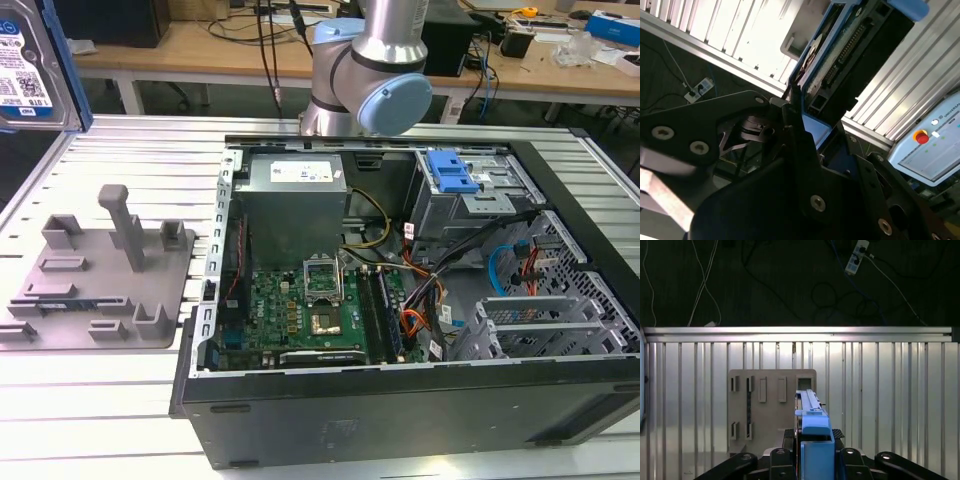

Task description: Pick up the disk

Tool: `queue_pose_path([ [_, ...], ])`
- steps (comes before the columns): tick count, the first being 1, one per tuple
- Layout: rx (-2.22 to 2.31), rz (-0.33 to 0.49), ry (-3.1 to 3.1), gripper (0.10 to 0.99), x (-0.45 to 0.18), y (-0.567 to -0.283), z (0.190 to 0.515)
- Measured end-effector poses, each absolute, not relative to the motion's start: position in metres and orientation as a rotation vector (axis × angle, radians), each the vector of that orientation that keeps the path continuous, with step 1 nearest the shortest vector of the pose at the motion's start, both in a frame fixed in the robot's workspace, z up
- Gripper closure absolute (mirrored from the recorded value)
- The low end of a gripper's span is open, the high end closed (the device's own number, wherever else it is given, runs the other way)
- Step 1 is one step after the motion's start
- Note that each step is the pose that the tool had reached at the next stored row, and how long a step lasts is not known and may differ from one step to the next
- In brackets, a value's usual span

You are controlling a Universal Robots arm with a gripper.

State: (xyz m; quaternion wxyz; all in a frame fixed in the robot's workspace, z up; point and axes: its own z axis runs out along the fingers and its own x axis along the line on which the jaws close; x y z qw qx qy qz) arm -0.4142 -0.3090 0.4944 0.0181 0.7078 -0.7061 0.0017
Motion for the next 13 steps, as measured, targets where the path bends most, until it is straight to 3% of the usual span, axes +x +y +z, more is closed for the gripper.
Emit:
queue_pose_path([
  [13,2.198,0.005,-2.193,0.722,-0.4142,-0.309,0.4953],
])
